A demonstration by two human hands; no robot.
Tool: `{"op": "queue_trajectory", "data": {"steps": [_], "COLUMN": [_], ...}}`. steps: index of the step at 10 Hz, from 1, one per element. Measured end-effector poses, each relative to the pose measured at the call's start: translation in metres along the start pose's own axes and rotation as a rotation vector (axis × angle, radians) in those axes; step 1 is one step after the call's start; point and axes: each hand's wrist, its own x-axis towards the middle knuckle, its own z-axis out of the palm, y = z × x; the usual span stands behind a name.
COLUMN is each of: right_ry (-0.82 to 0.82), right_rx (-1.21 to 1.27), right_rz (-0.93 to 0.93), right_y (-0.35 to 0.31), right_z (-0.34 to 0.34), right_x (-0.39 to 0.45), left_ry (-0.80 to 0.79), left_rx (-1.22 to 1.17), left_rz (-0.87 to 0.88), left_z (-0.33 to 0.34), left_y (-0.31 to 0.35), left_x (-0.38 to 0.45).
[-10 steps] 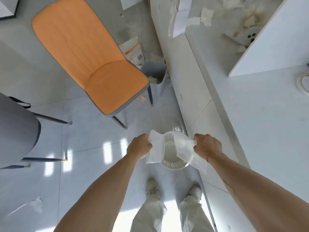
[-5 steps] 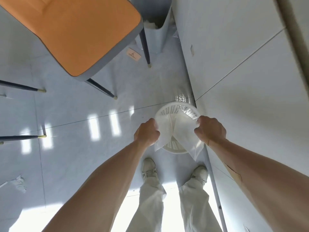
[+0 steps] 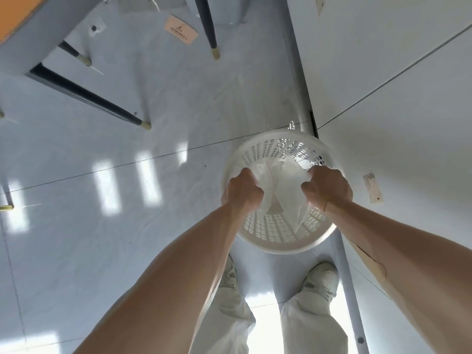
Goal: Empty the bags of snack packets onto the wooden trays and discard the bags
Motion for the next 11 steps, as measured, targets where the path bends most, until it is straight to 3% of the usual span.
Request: {"op": "queue_trajectory", "data": {"steps": [3,5,8,11], "right_ry": [-0.036,-0.01,-0.025,-0.132], "right_rx": [0.127,-0.005,-0.168,-0.253], "right_rz": [0.006,0.017,0.036,-0.052], "right_y": [0.005,0.01,-0.004,-0.008], "right_z": [0.04,0.049,0.027,-0.02], "right_x": [0.045,0.038,0.007,-0.037], "left_ry": [-0.032,-0.045,-0.05,-0.069], "left_rx": [-0.024,-0.045,-0.037,0.025], "left_rz": [-0.043,-0.092,-0.246,-0.225], "left_z": [0.036,0.047,0.028,-0.007], "left_y": [-0.01,-0.014,-0.006,0.008], "left_x": [0.048,0.049,0.023,-0.031]}}
